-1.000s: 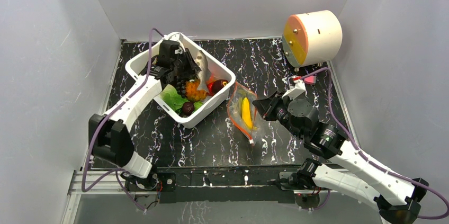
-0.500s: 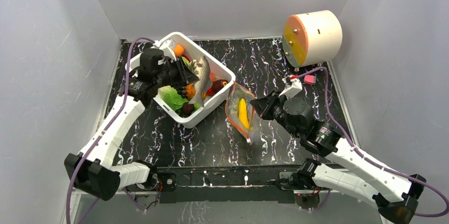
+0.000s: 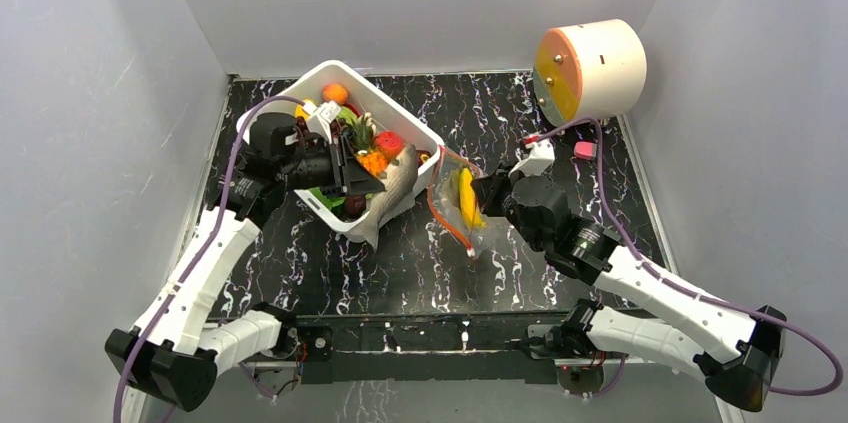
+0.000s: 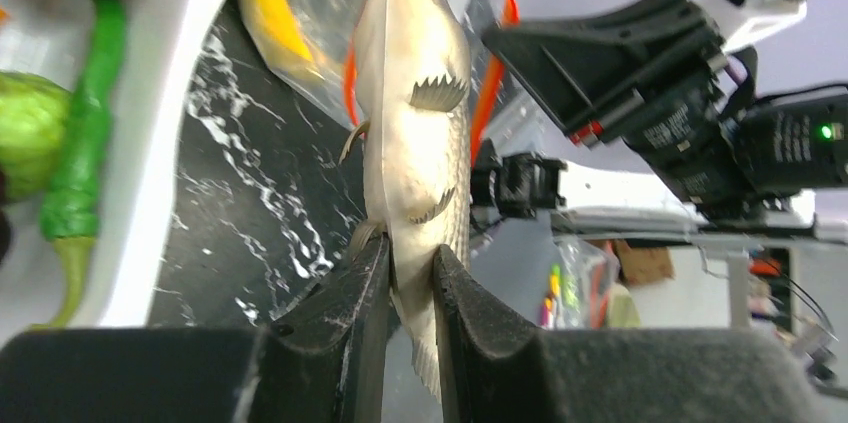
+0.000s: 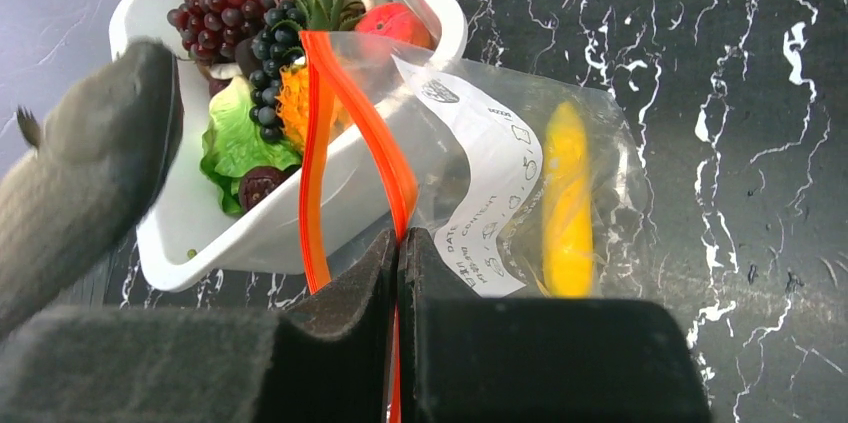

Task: Place the food in the zip-top bag and seal the zipper
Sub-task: Place the fake fish in the zipper food storage bag.

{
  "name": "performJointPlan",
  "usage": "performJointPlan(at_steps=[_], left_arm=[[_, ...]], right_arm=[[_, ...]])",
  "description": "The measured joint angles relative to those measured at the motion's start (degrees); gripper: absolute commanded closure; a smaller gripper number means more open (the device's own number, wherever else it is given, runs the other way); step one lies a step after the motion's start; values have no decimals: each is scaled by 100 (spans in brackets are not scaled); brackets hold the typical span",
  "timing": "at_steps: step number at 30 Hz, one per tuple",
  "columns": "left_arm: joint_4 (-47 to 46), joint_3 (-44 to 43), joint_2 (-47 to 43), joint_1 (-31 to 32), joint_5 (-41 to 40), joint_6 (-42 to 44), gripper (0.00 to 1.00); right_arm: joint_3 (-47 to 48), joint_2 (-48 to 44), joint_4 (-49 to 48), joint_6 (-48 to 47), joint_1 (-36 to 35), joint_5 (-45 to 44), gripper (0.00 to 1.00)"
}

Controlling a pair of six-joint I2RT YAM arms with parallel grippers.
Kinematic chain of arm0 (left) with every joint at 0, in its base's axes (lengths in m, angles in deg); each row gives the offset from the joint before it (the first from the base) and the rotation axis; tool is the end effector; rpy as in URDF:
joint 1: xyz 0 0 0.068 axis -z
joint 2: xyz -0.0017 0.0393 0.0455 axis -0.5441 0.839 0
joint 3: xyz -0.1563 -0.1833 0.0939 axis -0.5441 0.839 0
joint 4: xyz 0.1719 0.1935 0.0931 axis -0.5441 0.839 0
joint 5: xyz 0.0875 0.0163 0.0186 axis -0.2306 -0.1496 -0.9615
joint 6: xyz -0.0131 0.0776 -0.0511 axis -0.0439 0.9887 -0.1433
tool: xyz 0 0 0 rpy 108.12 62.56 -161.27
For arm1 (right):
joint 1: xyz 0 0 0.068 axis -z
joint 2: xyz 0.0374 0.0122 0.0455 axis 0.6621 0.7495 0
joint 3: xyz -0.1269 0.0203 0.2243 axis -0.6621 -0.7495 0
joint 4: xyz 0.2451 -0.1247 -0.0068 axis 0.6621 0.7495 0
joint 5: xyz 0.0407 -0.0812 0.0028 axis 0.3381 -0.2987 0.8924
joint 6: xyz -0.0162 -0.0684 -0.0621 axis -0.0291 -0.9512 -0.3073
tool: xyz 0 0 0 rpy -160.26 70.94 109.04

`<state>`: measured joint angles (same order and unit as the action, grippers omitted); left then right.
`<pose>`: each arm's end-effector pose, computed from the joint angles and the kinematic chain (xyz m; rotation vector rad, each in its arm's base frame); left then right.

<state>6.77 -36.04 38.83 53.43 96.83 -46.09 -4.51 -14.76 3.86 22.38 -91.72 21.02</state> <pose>0.2436 -0.1467 0.3517 0.2170 2.1354 -1.2484 0.1958 0.1774 0.2911 0.0678 1.9318 0.5847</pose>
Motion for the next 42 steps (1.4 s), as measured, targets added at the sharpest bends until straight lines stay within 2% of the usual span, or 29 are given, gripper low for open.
performJointPlan(at_steps=[6, 15, 20, 30, 42], left_arm=[[-177, 435, -61, 0, 837, -186, 100], [-903, 837, -15, 2, 1488, -577, 100], [-1198, 933, 354, 2, 1751, -693, 100], [-1237, 887, 896, 7, 1569, -660, 100], [-1047, 393, 1453, 35, 769, -601, 100]], right_arm=[[50, 245, -315, -280, 0, -13, 100], [118, 396, -872, -463, 0, 422, 100], [118, 398, -1115, -507, 0, 789, 100], [118, 651, -1497, -595, 0, 1591, 100], [118, 1001, -1810, -382, 0, 2354, 100]])
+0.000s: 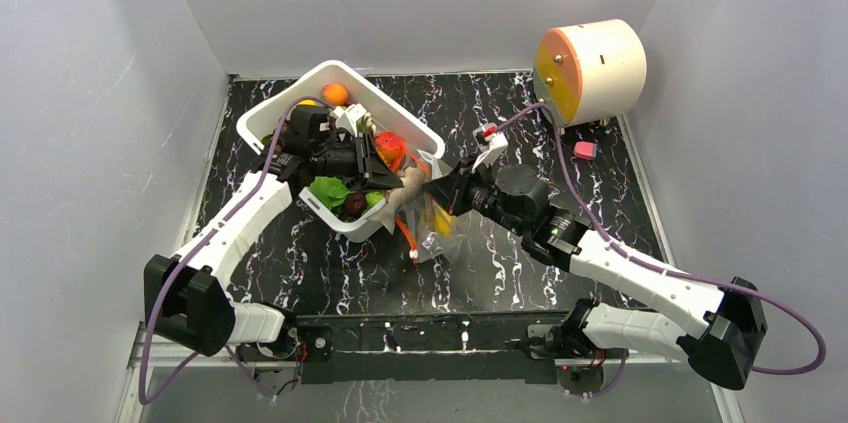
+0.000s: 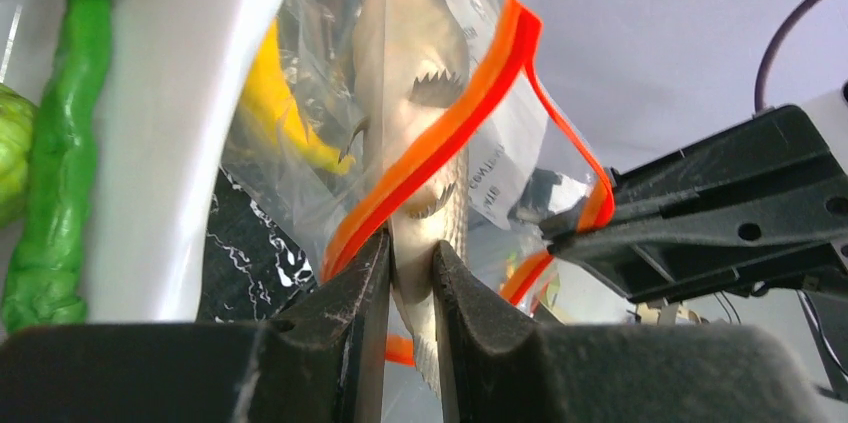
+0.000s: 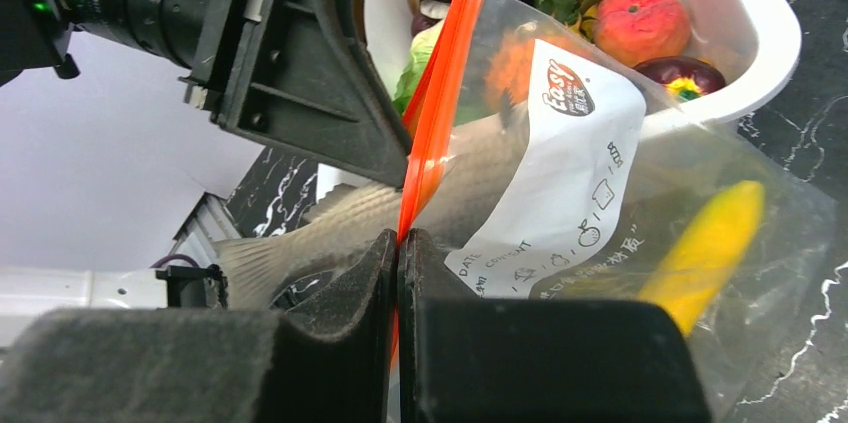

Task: Place the food in the zip-top bag and seal the zipper
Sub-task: Place the fake fish in the zipper food storage bag.

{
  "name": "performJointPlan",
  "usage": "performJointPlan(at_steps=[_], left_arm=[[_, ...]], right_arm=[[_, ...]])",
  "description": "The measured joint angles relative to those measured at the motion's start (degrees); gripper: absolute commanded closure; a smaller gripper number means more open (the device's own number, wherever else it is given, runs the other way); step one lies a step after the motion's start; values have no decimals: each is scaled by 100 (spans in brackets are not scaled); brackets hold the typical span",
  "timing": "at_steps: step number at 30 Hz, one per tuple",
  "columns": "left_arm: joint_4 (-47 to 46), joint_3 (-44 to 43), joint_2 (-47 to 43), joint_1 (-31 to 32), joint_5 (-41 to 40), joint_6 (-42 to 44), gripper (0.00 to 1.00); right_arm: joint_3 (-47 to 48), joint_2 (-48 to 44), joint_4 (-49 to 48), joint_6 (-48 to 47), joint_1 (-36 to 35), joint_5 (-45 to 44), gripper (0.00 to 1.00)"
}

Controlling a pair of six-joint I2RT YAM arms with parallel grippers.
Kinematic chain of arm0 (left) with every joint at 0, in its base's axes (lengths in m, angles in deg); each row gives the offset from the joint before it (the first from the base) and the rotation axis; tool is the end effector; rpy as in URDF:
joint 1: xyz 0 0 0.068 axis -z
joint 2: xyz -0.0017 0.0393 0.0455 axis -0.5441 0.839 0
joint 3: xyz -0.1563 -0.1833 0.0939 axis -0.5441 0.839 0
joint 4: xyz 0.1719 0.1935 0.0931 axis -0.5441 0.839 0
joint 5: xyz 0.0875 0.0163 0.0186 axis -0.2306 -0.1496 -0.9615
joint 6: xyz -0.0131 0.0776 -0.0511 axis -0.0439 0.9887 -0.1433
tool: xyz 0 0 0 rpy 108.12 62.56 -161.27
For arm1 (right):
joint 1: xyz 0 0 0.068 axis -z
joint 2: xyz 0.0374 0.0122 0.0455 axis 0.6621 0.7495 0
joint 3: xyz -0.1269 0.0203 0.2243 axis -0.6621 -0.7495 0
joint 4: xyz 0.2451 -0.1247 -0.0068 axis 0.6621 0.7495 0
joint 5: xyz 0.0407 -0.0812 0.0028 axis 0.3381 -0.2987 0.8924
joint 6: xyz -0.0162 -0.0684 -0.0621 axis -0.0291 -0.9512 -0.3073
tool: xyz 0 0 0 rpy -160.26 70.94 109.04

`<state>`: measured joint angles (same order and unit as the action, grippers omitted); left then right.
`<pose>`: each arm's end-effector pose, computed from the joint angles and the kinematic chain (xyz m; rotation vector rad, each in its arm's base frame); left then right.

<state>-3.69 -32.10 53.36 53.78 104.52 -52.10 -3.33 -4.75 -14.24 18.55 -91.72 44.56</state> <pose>0.2911 -0.1757 0.2777 0.1400 2.3164 -1.4401 0.2043 0.2399 0.2972 -0.2614 1.8592 0.9863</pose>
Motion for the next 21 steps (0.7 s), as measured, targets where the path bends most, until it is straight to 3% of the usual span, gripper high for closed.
performJointPlan(at_steps=[21], left_arm=[[175, -234, 247, 535, -1639, -188, 100]], right_arm=[[-7, 282, -435, 415, 0, 409, 100]])
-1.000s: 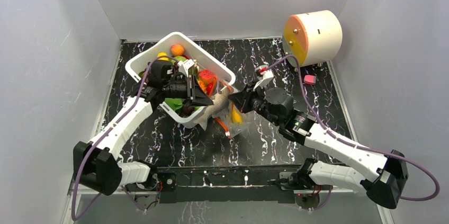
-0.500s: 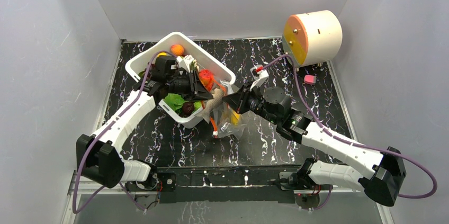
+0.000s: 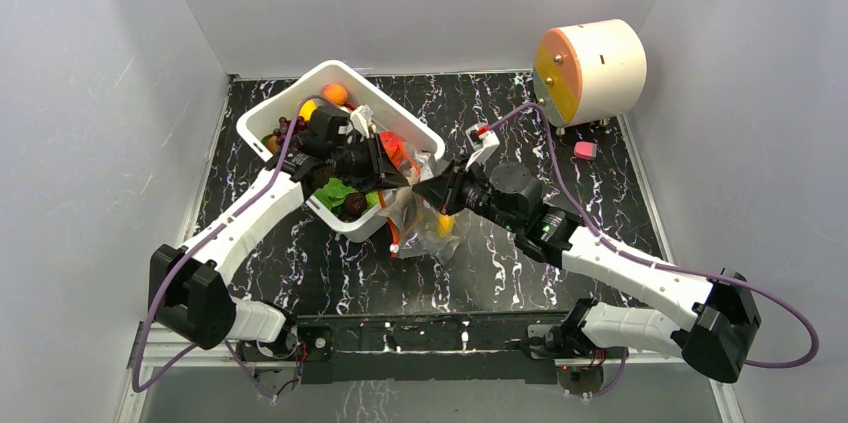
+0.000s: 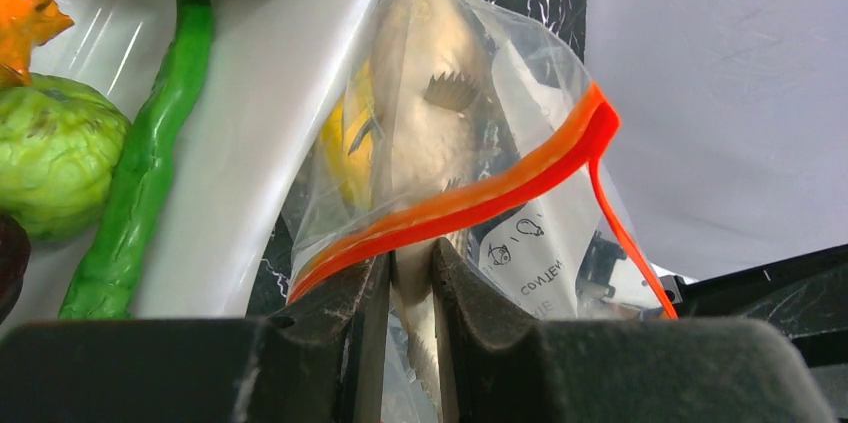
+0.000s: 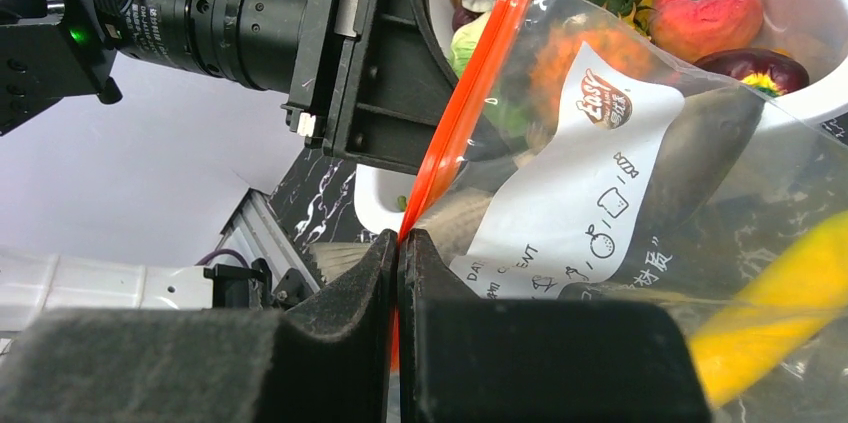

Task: Place the food in the zip-top bag and seal the zipper
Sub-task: Place the fake fish in the zipper food storage bag.

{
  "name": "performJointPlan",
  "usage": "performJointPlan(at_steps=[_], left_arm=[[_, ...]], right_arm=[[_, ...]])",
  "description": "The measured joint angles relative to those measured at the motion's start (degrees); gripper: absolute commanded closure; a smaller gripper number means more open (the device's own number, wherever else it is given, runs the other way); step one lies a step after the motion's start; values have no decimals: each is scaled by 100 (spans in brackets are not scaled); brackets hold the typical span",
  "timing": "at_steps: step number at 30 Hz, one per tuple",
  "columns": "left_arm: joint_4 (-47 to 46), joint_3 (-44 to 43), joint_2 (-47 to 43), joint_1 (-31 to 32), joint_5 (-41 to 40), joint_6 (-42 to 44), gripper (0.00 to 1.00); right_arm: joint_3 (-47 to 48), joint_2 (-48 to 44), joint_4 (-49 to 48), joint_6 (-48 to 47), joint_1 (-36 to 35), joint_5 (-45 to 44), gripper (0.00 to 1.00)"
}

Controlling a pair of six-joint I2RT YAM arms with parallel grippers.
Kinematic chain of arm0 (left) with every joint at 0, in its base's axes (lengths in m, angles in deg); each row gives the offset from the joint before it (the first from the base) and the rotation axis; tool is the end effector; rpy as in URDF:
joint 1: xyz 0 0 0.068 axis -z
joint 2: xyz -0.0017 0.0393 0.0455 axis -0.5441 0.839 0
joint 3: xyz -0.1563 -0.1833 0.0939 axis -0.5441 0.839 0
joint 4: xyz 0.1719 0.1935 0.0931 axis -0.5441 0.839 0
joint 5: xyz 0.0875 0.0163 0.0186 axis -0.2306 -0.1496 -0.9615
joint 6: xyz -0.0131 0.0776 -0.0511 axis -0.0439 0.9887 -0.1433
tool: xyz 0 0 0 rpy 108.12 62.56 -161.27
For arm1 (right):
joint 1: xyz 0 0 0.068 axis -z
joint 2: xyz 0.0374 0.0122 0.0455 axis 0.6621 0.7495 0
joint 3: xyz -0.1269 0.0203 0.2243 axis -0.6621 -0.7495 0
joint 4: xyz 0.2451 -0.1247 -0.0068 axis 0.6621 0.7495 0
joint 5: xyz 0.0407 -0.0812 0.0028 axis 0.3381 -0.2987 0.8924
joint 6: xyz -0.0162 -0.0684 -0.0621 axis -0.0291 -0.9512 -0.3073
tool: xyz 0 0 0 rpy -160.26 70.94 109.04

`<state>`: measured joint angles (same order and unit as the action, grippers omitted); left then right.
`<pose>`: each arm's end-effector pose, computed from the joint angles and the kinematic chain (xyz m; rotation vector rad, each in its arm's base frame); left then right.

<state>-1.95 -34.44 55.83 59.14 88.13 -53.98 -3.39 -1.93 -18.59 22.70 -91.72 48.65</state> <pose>0.2998 -0.1938 0.2674 0.0052 2.3700 -1.1891 0.2067 0.2523 0.2938 -0.2494 1.8630 1.1067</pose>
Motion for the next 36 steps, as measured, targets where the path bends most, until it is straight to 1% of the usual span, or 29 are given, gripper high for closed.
performJointPlan(at_steps=[7, 11, 15, 19, 22, 27, 31, 32, 33, 34, 35, 36], left_arm=[[-133, 48, -42, 118, -481, -125, 100], [-221, 129, -98, 195, -610, -168, 100], [-505, 334, -212, 208, -444, -267, 100], [-997, 743, -525, 212, -79, -424, 100], [-1233, 870, -645, 251, 140, -463, 100], [-1495, 938, -612, 330, 273, -409, 100], [-1421, 901, -422, 396, 186, -262, 100], [-1338, 855, -348, 409, 129, -216, 94], [-1292, 817, -286, 420, 79, -177, 86], [-1255, 785, -249, 435, 37, -151, 74], [-1222, 761, -229, 439, -7, -138, 65], [-1202, 748, -227, 444, -24, -114, 59]], right_arm=[[-33, 0, -96, 81, 0, 37, 100], [-33, 0, -146, 120, 0, 42, 100], [-33, -7, -114, 170, 0, -63, 100], [-37, -90, 15, 282, 0, -361, 100], [-42, -122, 22, 317, 0, -455, 100], [-44, -116, -22, 345, 0, -304, 100], [-44, -105, -44, 345, 0, -114, 100], [-44, -105, -44, 345, 0, -83, 100], [-44, -105, -44, 345, 0, -55, 100], [-44, -105, -44, 343, 0, -39, 100], [-44, -105, -44, 343, 0, -24, 100], [-44, -105, -44, 343, 0, -22, 100]])
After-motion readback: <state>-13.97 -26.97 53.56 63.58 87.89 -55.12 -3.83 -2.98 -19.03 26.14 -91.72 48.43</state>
